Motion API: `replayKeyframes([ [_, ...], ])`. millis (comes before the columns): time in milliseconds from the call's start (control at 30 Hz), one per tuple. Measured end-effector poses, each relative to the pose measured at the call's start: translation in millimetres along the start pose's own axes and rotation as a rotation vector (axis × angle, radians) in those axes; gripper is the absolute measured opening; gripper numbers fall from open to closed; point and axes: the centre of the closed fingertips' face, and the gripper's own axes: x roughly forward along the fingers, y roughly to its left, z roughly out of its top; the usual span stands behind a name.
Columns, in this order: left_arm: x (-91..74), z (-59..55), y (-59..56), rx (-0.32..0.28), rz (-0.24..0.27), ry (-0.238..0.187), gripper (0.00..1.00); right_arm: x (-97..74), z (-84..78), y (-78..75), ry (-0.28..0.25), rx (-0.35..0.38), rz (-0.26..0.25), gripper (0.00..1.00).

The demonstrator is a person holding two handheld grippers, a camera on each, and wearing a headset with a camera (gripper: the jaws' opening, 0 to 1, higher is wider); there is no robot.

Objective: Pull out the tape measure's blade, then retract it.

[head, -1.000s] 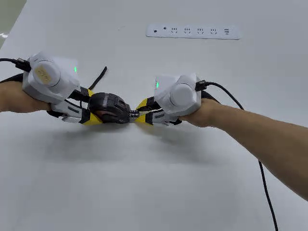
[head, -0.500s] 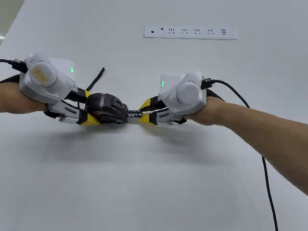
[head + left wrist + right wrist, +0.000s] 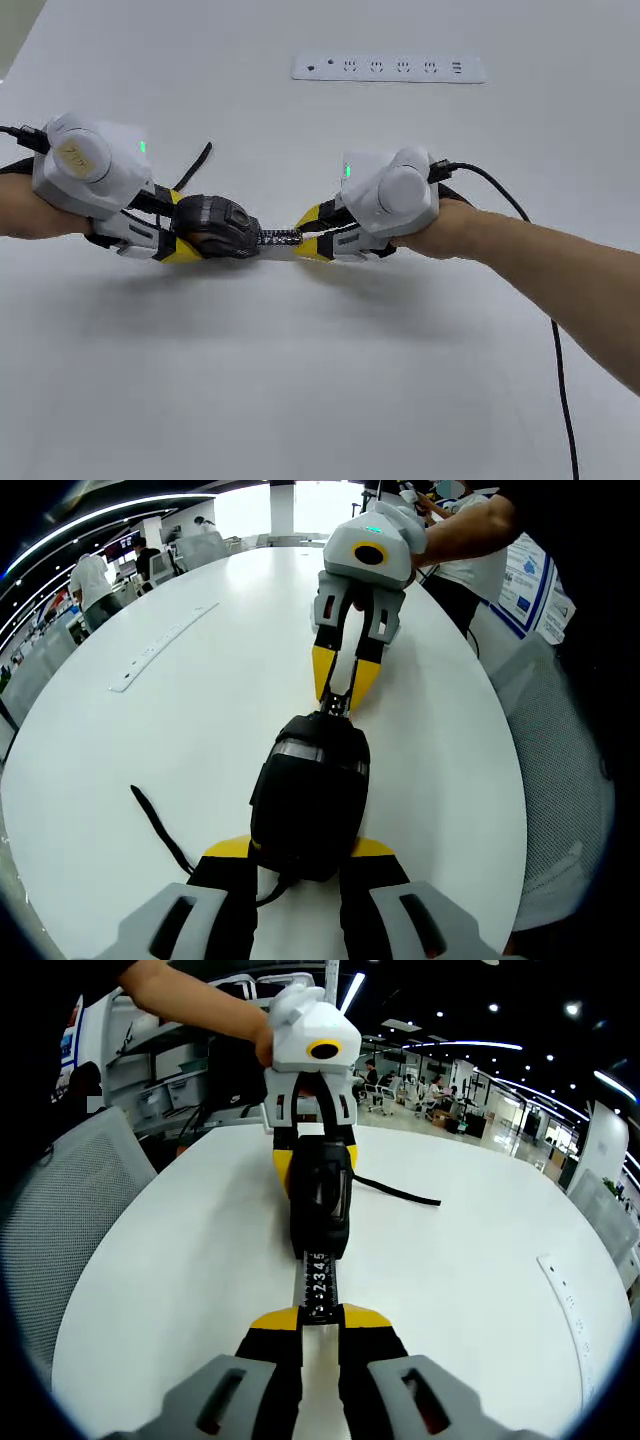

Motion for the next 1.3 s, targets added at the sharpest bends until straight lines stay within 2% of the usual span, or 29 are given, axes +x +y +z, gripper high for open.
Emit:
replayKeyframes([
  [1100, 2.3, -0.4, -2.0, 0.0, -0.001, -0.001, 0.28, -32.4, -22.4, 4.7, 0.006, 0.017, -0.006, 0.11],
  [1300, 3.2, -1.0, -2.8, -0.002, -0.001, 0.0, 0.28, -42.9, -32.0, 5.4, 0.006, 0.026, -0.005, 0.11],
])
